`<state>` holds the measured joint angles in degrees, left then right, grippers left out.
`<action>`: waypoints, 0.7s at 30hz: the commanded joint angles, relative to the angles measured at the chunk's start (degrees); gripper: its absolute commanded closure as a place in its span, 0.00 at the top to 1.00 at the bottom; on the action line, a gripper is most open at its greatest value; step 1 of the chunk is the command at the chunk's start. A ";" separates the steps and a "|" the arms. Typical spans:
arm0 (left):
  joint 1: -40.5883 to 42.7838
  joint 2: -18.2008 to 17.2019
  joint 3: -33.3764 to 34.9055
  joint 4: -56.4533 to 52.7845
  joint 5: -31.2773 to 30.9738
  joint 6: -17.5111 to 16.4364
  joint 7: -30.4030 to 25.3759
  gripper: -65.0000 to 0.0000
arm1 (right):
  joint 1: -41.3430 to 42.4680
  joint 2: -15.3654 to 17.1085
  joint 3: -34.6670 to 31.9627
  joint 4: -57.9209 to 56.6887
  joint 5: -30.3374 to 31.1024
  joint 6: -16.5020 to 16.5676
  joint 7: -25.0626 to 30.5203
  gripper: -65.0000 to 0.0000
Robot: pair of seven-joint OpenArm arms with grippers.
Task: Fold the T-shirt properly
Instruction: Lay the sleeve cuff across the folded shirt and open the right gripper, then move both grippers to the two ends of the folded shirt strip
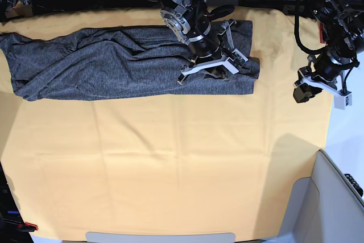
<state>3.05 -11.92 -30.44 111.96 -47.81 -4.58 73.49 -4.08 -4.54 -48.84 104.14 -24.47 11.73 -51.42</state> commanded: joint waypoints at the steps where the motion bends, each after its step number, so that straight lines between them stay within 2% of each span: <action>1: -0.63 -0.69 -0.20 0.96 -0.94 -0.21 -0.66 0.21 | -1.33 -0.43 -2.19 0.43 -1.42 1.50 1.35 0.04; 3: -0.63 -0.60 -0.20 0.96 -0.94 -0.21 -0.66 0.21 | -1.24 -0.26 -2.46 0.26 -0.37 1.50 1.35 0.16; 6: -0.54 -0.69 -0.20 0.87 -1.02 -0.21 -0.66 0.21 | -1.24 -0.17 -2.63 0.17 0.69 1.50 1.35 0.39; 8: -0.54 -0.69 -0.20 0.87 -1.02 -0.21 -0.66 0.21 | -1.24 -0.17 -2.63 0.17 0.78 1.77 1.44 0.51; 9: -0.54 -0.69 -0.20 0.87 -1.02 -0.21 -0.66 0.21 | -1.24 -0.17 -2.63 0.17 0.69 1.77 1.44 0.53; 16: -0.28 -0.87 0.06 0.79 -0.94 -0.21 -0.40 0.21 | -0.36 -0.17 -0.87 2.46 -0.28 1.42 1.53 0.53; 18: 0.78 -1.57 0.06 0.79 -0.94 -0.21 1.45 0.23 | -0.45 -0.26 3.34 5.18 -1.60 0.01 1.62 0.53; 21: 0.86 -2.54 0.33 0.70 -1.29 -0.48 6.51 0.31 | -0.98 -0.70 11.61 8.70 -1.16 -3.95 1.70 0.53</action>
<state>4.64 -13.85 -29.98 111.79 -47.90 -4.89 79.96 -5.65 -4.69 -37.08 111.98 -25.56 7.35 -50.61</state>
